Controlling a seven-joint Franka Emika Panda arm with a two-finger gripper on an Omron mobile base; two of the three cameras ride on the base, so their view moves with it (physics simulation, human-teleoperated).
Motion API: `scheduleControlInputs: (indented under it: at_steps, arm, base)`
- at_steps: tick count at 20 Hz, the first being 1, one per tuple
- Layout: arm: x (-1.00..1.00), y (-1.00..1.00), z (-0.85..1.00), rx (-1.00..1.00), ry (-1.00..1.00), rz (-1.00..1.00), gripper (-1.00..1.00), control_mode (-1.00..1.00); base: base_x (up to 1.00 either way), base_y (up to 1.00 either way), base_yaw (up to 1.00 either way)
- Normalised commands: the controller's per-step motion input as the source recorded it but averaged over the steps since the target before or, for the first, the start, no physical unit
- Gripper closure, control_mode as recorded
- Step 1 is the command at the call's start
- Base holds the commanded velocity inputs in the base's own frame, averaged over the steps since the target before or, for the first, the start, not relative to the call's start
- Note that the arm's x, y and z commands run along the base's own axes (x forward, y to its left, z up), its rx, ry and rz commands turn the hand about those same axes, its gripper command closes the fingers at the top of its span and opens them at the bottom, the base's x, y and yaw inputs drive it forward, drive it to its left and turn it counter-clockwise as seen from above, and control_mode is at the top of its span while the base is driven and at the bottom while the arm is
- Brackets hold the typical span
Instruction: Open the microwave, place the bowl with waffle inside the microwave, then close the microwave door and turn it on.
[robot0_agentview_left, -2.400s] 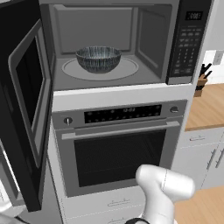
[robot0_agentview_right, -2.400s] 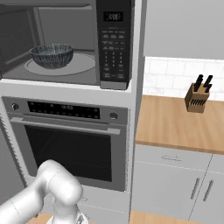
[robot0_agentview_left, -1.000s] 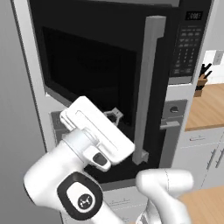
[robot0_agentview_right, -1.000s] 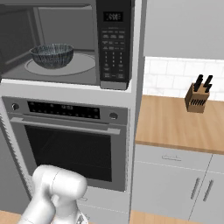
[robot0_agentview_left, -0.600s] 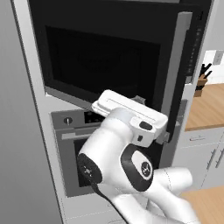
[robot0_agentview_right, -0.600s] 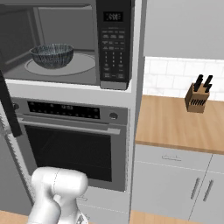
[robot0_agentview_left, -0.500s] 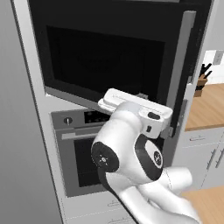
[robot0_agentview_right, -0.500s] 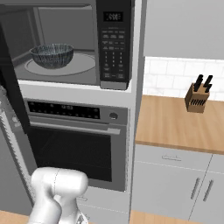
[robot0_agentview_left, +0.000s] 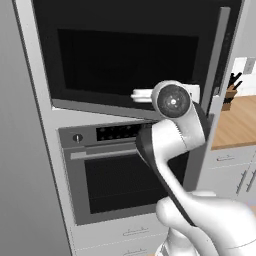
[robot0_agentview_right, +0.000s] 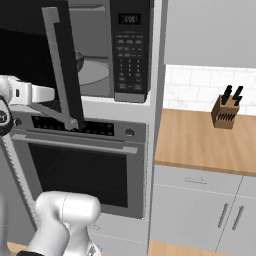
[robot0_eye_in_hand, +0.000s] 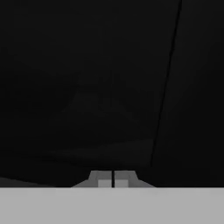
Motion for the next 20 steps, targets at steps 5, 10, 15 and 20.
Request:
scheduleControlInputs:
  at_steps: [5,10,15,20]
  arm:
    - [1.00,0.00,0.00,0.04,0.13,0.40,1.00,-1.00]
    - [0.92,0.00,-0.11,0.01,0.03,0.37,1.00,-1.00]
    - [0.86,0.00,-0.52,0.00,0.00,0.23,1.00,-1.00]
    - [1.00,0.00,-0.54,0.00,0.01,0.19,1.00,-1.00]
  base:
    - [0.00,0.00,0.00]
    - [0.00,0.00,0.00]
    - [0.00,0.00,0.00]
    - [0.00,0.00,0.00]
